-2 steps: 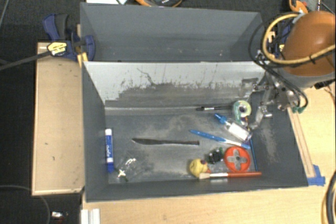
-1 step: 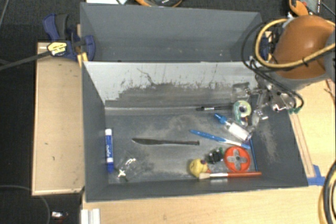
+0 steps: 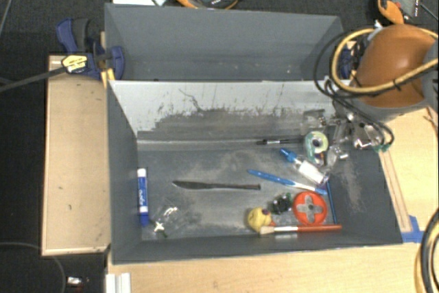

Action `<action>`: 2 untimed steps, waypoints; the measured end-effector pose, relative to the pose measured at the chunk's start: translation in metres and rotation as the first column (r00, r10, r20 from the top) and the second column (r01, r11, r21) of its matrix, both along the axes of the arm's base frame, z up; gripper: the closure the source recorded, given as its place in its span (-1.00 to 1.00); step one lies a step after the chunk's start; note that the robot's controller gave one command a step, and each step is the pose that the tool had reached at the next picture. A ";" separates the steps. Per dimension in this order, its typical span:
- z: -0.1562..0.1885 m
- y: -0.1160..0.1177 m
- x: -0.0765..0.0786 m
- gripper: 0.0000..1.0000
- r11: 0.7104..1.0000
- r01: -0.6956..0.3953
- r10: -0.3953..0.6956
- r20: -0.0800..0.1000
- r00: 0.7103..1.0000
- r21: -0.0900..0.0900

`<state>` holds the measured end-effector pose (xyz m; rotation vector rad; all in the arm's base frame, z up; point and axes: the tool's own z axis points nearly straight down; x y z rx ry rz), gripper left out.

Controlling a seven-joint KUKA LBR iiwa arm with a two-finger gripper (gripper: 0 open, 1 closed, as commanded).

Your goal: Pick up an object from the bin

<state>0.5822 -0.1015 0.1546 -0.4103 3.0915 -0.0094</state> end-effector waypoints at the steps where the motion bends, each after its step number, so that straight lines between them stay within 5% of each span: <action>1: -0.018 0.002 0.006 -1.00 0.991 -0.132 0.132 -0.005 0.991 -0.001; 2: -0.030 0.009 0.002 -1.00 0.989 -0.147 0.147 0.001 0.989 -0.003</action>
Offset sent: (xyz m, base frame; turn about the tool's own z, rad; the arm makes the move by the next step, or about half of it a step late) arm 0.0010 0.0088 -0.0300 -0.1519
